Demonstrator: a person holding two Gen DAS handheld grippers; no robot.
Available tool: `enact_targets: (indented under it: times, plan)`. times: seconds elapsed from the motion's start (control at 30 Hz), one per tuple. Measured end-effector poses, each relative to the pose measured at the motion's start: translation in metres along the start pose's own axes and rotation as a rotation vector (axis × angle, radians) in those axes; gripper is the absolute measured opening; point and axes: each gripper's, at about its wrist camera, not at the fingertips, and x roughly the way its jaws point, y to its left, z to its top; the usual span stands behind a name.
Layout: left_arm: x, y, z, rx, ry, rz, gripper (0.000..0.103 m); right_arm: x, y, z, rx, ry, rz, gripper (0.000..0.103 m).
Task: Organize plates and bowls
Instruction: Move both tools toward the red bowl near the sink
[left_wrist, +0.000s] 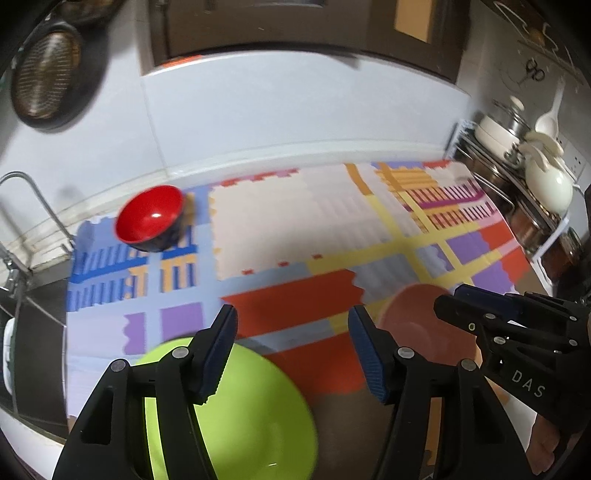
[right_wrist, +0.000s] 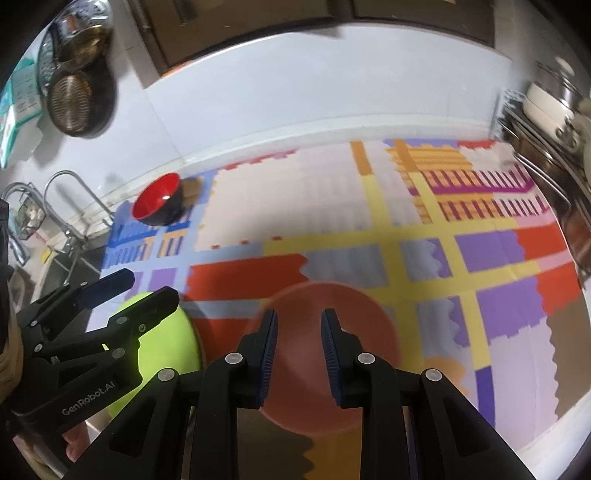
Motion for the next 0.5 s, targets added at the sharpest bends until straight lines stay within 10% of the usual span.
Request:
enact_targets:
  times: [0.5]
  plan:
    - [-0.034, 0.088, 0.005, -0.072, -0.088, 0.11, 0.066, 0.004, 0.084, 0.029, -0.083, -0.077, 0.078, 0.026]
